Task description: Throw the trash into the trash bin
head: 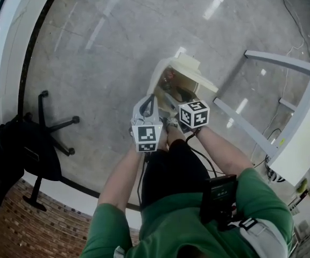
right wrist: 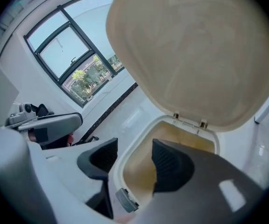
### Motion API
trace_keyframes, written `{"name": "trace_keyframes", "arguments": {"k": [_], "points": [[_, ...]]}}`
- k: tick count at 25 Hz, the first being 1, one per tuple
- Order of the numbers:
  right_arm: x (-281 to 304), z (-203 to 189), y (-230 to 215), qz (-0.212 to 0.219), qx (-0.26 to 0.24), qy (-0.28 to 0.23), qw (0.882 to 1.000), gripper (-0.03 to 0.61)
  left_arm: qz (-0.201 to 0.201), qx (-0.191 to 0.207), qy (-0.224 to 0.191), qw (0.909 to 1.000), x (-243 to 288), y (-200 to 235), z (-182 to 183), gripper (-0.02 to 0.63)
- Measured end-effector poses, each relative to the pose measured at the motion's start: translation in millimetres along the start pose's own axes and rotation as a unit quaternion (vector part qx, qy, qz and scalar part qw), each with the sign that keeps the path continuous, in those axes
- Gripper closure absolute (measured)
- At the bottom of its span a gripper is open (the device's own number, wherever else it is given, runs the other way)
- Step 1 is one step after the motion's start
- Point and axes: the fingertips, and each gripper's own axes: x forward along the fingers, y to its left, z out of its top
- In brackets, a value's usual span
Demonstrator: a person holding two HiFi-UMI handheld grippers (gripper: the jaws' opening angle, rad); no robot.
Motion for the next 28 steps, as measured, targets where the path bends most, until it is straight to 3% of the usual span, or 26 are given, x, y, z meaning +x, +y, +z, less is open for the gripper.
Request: {"name": "trace_keyframes", "arguments": {"k": [5, 13, 28], "points": [[-38.6, 25.3, 19.9, -0.007, -0.021, -0.011, 1.000, 0.448, -0.010, 0.015, -0.012, 0.9998, -20.5, -13.6, 34.5, 0.607], [-104.6, 60.1, 50.0, -0.011, -0.032, -0.051, 0.998, 0.568, -0.011, 0.035, -0.037, 0.9987, -51.9, -30.7, 85.5, 0.607], [-249.3, 147.4, 113.1, -0.011, -0.077, -0.165, 0.983, 0.575, -0.013, 0.062, -0.119, 0.9908, -145.1, -70.7, 197.2, 0.607]]}}
